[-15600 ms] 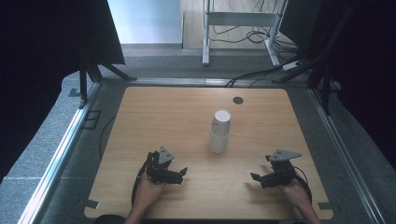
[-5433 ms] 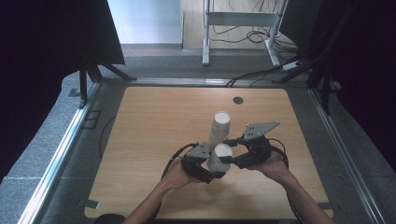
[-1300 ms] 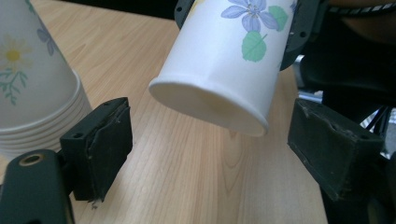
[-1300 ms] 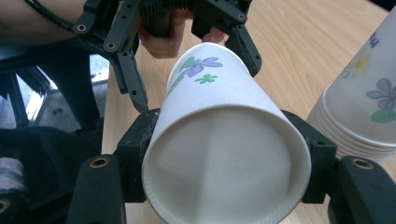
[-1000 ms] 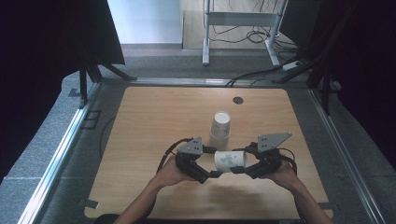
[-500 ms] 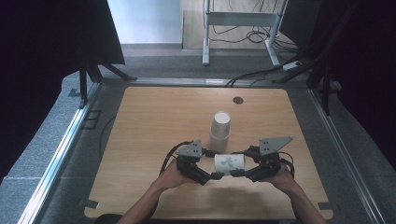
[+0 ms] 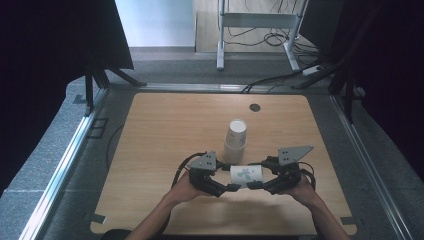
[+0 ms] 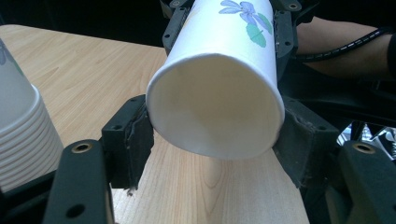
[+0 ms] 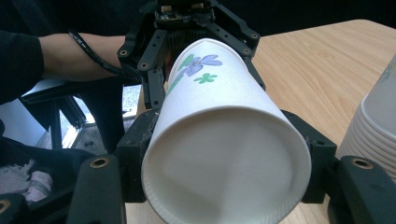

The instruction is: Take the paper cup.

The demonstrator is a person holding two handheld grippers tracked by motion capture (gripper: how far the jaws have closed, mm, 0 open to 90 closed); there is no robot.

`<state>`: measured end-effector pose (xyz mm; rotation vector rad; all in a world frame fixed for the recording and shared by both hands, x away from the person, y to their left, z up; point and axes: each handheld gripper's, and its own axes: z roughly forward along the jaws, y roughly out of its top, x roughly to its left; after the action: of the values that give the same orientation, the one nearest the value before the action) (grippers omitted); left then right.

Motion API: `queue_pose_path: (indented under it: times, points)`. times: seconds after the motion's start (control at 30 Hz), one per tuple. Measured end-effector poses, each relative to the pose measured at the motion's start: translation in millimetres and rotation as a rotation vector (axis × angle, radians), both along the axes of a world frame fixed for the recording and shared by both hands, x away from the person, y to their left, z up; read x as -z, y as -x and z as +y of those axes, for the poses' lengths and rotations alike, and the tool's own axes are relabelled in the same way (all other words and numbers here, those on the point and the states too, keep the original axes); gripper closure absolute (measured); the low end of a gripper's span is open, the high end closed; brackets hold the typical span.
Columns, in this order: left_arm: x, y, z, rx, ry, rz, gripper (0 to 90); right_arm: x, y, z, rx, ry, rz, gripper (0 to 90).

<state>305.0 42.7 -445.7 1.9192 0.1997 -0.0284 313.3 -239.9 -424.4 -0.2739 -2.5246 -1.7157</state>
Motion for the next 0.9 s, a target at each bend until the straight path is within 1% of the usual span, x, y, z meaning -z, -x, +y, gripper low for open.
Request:
queue_pose_path:
  times: [0.13, 0.33, 0.77, 0.9]
  points:
    - [0.3, -0.4, 1.8, -0.006, 0.008, 0.002, 35.9, 2.3, -2.0, -0.1, -0.001, 0.006, 0.014, 36.6]
    - [0.9, -0.4, 2.3, -0.007, 0.008, 0.004, 38.4, 3.8, -2.9, -0.2, 0.000, 0.014, 0.019, 36.5]
    - [-0.4, -1.0, 3.6, -0.016, 0.011, 0.011, 40.6, 4.8, -3.9, 0.8, 0.012, 0.025, 0.013, 34.6]
    - [-1.1, -1.4, 3.6, -0.018, 0.007, 0.015, 40.7, 5.1, -3.8, 1.4, 0.012, 0.033, 0.013, 32.0]
